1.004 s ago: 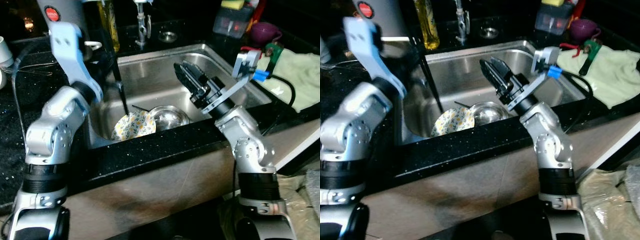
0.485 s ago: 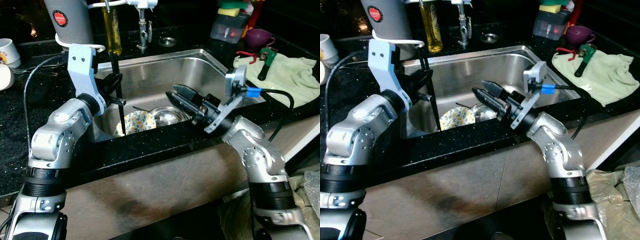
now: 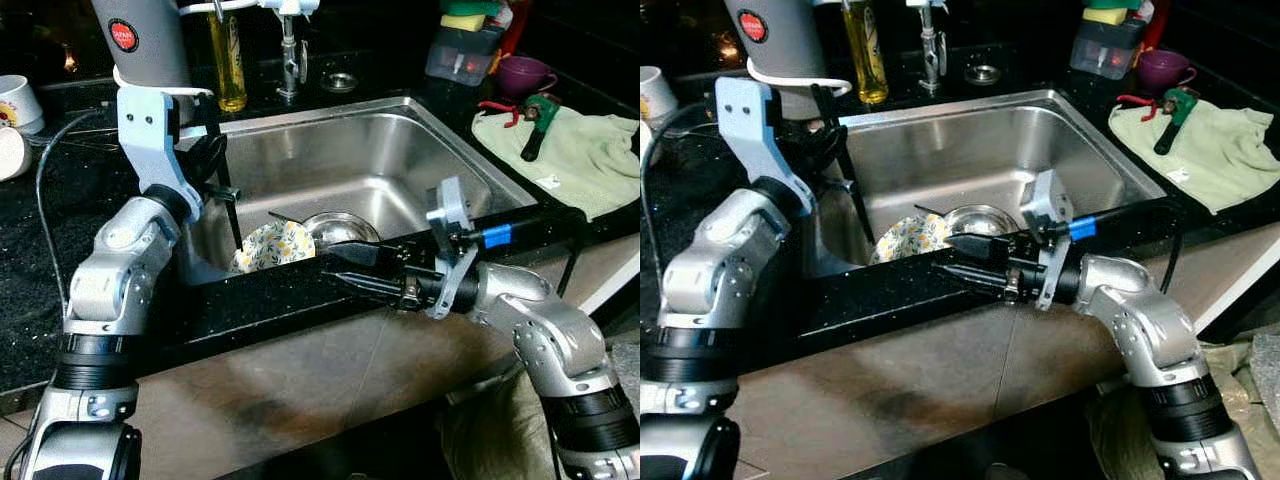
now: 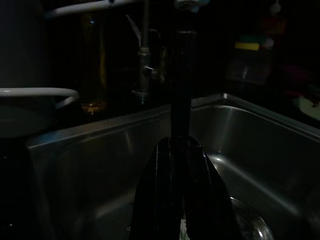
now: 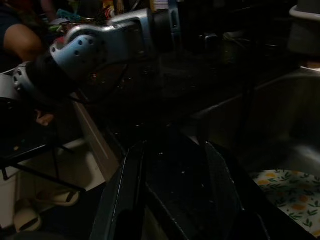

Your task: Kitchen organization

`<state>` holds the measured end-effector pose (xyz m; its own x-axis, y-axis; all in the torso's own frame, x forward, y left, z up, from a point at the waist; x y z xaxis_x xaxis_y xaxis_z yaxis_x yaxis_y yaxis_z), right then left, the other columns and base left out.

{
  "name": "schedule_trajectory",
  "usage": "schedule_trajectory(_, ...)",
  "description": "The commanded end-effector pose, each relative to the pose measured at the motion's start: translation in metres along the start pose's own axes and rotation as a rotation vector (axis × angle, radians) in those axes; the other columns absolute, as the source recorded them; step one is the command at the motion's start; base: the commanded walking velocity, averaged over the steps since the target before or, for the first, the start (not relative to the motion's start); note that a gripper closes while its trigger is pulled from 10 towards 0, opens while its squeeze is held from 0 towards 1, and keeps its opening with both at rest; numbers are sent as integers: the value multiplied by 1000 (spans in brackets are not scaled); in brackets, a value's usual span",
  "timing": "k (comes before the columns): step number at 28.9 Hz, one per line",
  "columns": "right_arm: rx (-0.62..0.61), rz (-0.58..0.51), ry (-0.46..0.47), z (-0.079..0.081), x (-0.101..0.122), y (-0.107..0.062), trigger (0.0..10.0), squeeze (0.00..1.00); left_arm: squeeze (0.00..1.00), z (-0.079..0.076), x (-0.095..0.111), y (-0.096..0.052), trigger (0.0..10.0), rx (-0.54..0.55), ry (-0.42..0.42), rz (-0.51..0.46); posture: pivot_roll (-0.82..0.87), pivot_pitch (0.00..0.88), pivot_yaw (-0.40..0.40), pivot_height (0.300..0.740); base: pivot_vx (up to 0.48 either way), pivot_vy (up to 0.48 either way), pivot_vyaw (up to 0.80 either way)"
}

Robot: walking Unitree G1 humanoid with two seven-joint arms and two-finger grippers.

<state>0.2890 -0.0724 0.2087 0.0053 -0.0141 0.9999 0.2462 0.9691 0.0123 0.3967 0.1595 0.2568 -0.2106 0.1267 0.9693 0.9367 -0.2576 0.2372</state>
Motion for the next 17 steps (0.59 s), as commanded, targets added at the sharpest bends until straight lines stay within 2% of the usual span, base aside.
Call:
schedule_trajectory(1, 26, 25, -1, 6, -4, 2, 10000, 0, 0, 7, -8, -3, 10000, 30, 0, 10, 15, 10, -17, 732, 0, 0, 0)
schedule_trajectory(6, 50, 32, 0, 11, -4, 3, 10000, 0, 0, 9, -22, -6, 10000, 36, -20, 13, 11, 15, -17, 732, 0, 0, 0)
schedule_trajectory(7, 54, 32, 2, 12, -3, 3, 10000, 0, 412, 9, -24, -6, 10000, 37, -23, 11, 9, 17, -16, 732, 0, 0, 0)
schedule_trajectory(8, 58, 32, 3, 13, -3, 3, 10000, 0, 412, 9, -25, -6, 10000, 37, -23, 10, 9, 17, -15, 732, 0, 0, 0)
schedule_trajectory(9, 61, 31, 4, 14, -3, 3, 10000, 0, 1000, 9, -27, -6, 10000, 36, -26, 8, 9, 18, -15, 732, 0, 0, 0)
schedule_trajectory(17, 68, 23, 6, 16, -2, 4, 10000, 0, 1000, 9, -27, -6, 10000, 34, -28, -10, 10, 20, -14, 732, 0, 0, 0)
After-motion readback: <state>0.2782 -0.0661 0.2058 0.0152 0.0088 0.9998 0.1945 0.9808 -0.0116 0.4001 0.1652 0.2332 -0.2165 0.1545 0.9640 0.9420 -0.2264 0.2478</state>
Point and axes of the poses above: a point about 5 cm out from each wrist's last joint towards the gripper, its own y axis pointing out of the wrist towards the gripper, its own x axis along the axis of the wrist's last joint, z = x × y, the point moved 6 cm from there along y, pointing out of the wrist towards the gripper
